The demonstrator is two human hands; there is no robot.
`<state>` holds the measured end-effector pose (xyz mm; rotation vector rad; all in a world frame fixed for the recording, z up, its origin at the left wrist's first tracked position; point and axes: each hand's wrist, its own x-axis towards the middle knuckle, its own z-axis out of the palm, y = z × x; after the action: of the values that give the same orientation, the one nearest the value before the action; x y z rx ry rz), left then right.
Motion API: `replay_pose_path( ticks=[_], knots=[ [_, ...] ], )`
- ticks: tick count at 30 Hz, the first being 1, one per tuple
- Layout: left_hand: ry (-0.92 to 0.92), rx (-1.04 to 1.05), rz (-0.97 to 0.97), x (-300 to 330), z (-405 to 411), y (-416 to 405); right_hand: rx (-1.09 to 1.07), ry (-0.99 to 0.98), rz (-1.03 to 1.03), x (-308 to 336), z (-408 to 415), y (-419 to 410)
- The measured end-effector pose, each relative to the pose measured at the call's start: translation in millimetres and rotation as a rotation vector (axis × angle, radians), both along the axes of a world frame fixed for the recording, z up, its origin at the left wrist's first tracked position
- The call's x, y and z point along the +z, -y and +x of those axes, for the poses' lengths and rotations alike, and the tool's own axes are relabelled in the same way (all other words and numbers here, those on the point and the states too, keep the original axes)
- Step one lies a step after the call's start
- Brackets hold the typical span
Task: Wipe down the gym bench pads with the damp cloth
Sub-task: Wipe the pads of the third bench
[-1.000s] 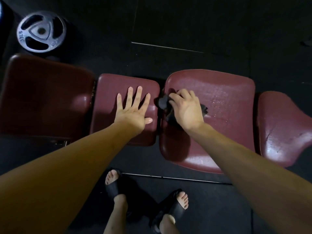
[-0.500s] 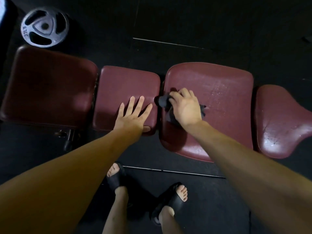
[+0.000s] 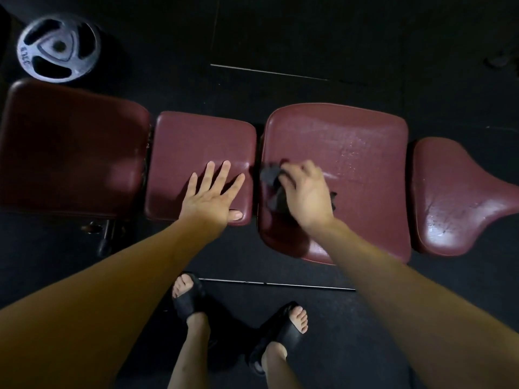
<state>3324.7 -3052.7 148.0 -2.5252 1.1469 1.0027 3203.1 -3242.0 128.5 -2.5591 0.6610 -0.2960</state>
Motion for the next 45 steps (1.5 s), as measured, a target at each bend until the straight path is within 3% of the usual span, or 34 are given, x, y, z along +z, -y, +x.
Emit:
replay_pose_path(
  ticks=[2,5,9,17,23,28,34,38,41,43,45],
  knots=[
    [0.053,0.002,-0.095,0,0,-4,-0.157,0.072,0.054,8,35,23],
    [0.148,0.098,-0.339,-1,0,2,-0.295,0.137,-0.037,13,61,57],
    [0.183,0.145,-0.416,-9,0,44,-0.232,-0.036,-0.189,-17,61,67],
    [0.204,0.060,-0.306,-14,9,119,0.020,-0.018,-0.300,-27,36,131],
    [0.188,-0.097,-0.192,-12,27,163,-0.499,-0.086,-0.197,-40,-17,208],
    [0.168,-0.115,-0.066,-4,29,179,-0.549,-0.156,-0.119,-38,8,167],
    [0.165,-0.106,-0.032,-5,24,182,-0.574,-0.069,-0.134,-38,30,169],
    [0.181,-0.110,-0.048,-9,25,180,-0.286,-0.021,-0.210,-27,75,130],
    [0.169,-0.092,-0.070,-10,26,177,-0.086,-0.011,-0.303,-27,64,145],
    [0.169,-0.091,-0.089,-11,26,175,-0.173,-0.068,-0.354,-36,33,180],
    [0.160,-0.083,-0.112,-11,26,174,-0.413,-0.112,-0.338,-44,3,214]
  ],
)
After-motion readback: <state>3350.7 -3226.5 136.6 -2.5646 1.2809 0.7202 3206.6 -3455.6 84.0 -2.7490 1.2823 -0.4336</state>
